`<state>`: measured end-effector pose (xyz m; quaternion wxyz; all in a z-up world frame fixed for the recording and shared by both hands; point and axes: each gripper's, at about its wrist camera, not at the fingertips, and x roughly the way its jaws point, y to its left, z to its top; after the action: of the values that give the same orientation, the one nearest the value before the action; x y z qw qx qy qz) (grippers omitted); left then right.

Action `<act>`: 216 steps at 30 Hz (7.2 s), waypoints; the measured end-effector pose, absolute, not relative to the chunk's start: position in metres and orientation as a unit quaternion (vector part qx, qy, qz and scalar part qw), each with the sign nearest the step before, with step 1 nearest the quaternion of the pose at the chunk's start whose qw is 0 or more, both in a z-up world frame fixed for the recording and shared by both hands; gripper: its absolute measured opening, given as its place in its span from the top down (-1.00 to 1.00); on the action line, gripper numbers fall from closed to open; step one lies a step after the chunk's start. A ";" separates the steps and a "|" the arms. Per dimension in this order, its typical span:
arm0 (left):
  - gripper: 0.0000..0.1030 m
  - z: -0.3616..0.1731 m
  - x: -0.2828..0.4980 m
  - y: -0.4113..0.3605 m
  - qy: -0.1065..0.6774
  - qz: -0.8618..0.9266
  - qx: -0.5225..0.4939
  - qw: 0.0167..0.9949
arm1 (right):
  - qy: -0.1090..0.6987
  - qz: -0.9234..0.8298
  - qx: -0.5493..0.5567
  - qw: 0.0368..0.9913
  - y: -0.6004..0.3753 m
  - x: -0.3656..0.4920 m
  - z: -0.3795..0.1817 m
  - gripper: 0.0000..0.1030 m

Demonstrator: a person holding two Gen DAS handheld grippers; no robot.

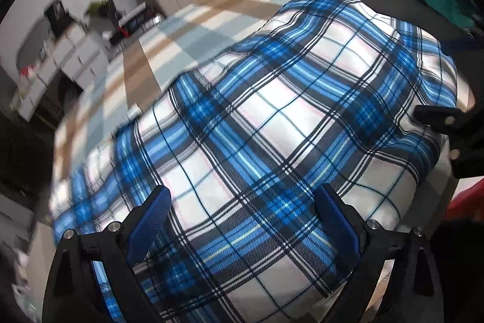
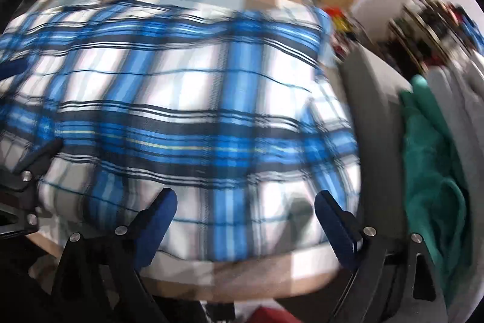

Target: Fold large clothes

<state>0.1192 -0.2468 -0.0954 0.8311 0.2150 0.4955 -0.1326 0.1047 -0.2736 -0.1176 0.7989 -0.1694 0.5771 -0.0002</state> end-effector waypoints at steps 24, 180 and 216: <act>-0.84 -0.098 0.144 -0.203 0.541 -0.112 0.114 0.825 | 0.561 0.112 0.463 0.677 -0.378 0.082 -0.160 -0.99; -0.71 -0.125 0.217 0.026 0.587 -0.239 -0.327 0.701 | 0.509 0.285 0.335 0.740 -0.251 0.093 -0.127 -0.84; -0.65 -0.007 0.177 -0.130 0.540 -0.458 -0.130 0.694 | 0.467 0.225 0.434 0.737 -0.301 0.087 -0.130 -0.90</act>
<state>0.1774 -0.1300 -0.0069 0.6942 -0.1296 0.5403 -0.4576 0.0866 -0.3010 -0.1299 0.7369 0.4336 0.4671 0.2252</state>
